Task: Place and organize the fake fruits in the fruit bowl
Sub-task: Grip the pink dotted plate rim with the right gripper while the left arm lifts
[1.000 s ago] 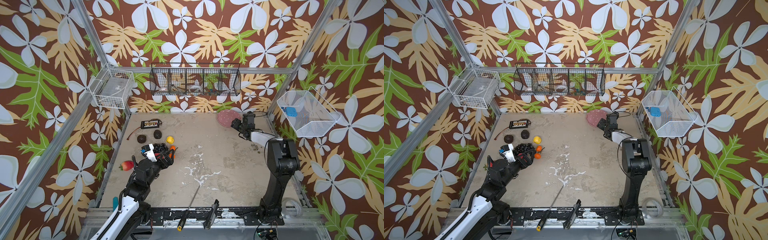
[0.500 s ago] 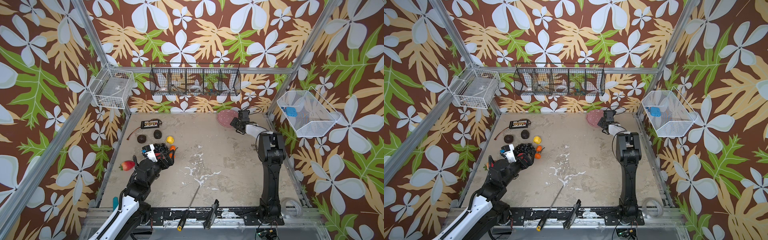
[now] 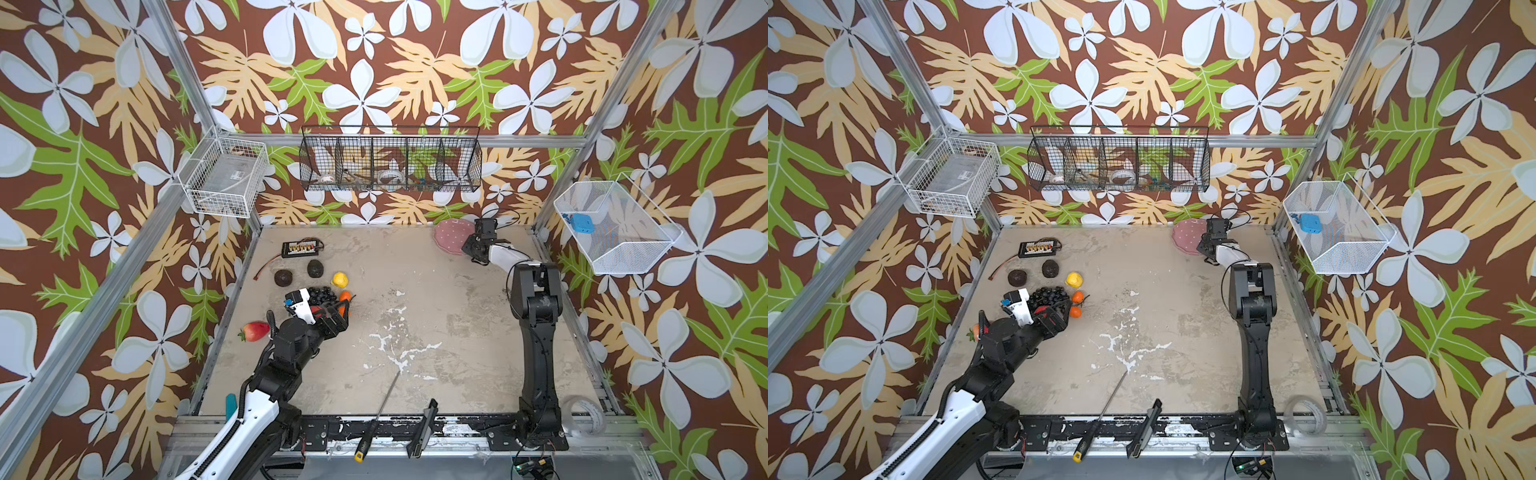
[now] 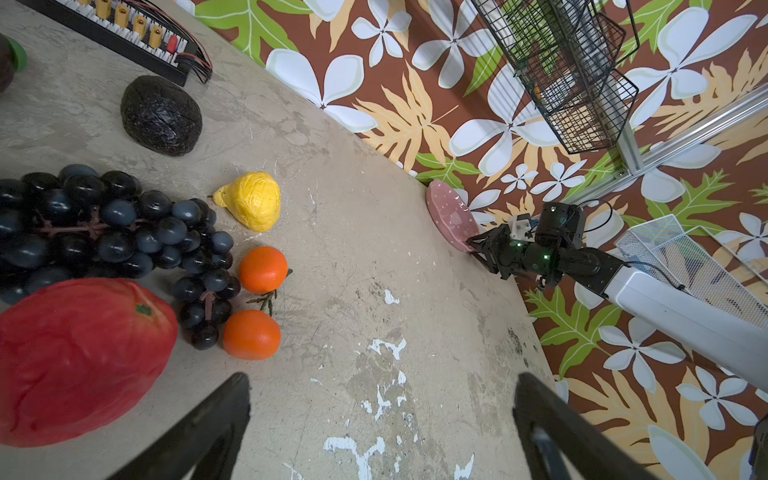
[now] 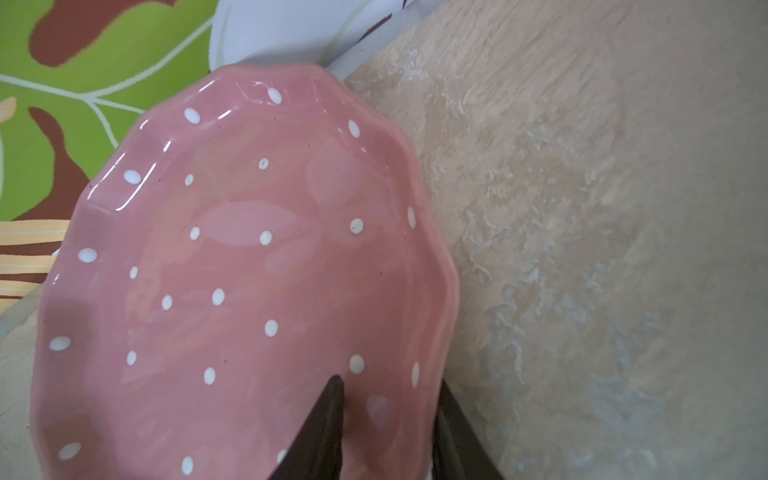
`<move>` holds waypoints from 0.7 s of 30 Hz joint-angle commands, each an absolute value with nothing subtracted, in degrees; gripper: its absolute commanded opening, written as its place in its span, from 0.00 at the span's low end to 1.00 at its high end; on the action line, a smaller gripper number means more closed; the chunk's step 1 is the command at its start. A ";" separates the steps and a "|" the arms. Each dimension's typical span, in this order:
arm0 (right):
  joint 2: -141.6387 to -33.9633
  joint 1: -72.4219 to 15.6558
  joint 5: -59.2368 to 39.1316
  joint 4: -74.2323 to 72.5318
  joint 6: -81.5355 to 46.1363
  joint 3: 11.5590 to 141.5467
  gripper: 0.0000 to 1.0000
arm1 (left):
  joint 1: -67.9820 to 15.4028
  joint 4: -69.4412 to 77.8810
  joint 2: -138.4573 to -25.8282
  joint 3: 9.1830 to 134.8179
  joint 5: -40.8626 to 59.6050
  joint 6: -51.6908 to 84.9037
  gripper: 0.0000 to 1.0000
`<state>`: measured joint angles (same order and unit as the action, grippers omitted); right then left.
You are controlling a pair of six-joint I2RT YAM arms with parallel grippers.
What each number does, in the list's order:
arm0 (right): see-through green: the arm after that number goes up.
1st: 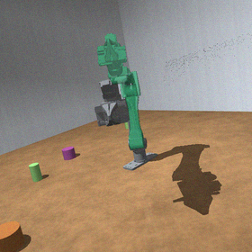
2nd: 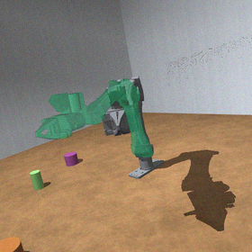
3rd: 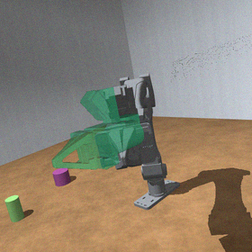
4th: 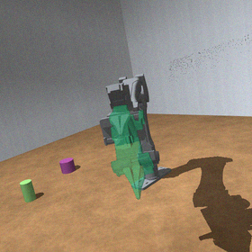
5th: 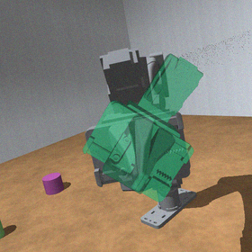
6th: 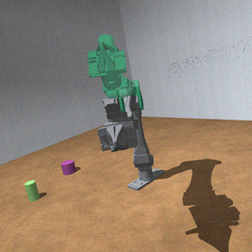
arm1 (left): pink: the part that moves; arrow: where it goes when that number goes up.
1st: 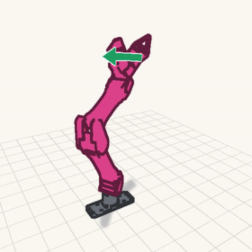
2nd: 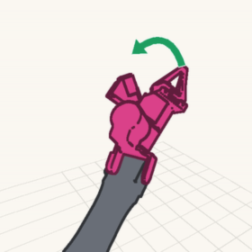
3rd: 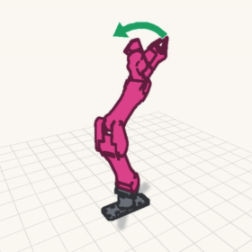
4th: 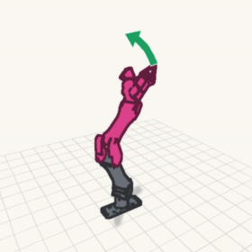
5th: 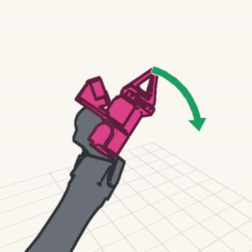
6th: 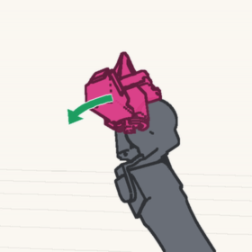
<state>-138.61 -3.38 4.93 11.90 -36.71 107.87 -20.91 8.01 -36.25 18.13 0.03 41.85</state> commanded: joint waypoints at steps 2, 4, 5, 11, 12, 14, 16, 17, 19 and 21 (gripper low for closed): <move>-137.38 -4.10 5.74 13.66 -35.29 105.42 0.22 | -20.96 8.99 -36.47 18.06 -0.54 41.86 1.00; -136.00 -4.63 6.48 12.76 -35.05 103.04 0.21 | -20.96 9.05 -36.56 18.03 -0.68 41.75 1.00; -135.12 -4.79 6.30 11.93 -35.13 101.33 0.20 | -20.94 9.05 -36.57 18.13 -0.78 41.75 1.00; -129.89 -5.45 5.62 7.83 -35.44 92.49 0.13 | -20.98 8.97 -36.83 18.11 -1.04 41.74 1.00; -128.97 -5.71 5.55 7.37 -35.46 91.01 0.13 | -20.95 8.92 -36.83 18.11 -1.10 41.74 1.00; -126.42 -6.44 5.27 5.61 -35.20 86.92 0.12 | -20.98 8.96 -36.83 18.15 -1.25 41.71 1.00; -123.81 -7.39 5.61 3.90 -34.79 82.80 0.12 | -20.92 8.85 -36.83 18.26 -1.55 41.76 1.00; -122.24 -7.97 5.79 3.06 -34.59 80.51 0.11 | -20.95 8.77 -36.83 18.40 -1.73 41.77 1.00; -119.31 -9.05 6.10 1.05 -34.39 75.80 0.11 | -20.96 8.36 -36.91 18.55 -1.92 41.75 1.00; -116.35 -10.17 6.37 -0.83 -34.28 71.19 0.11 | -20.92 8.09 -37.05 18.75 -1.89 41.80 1.00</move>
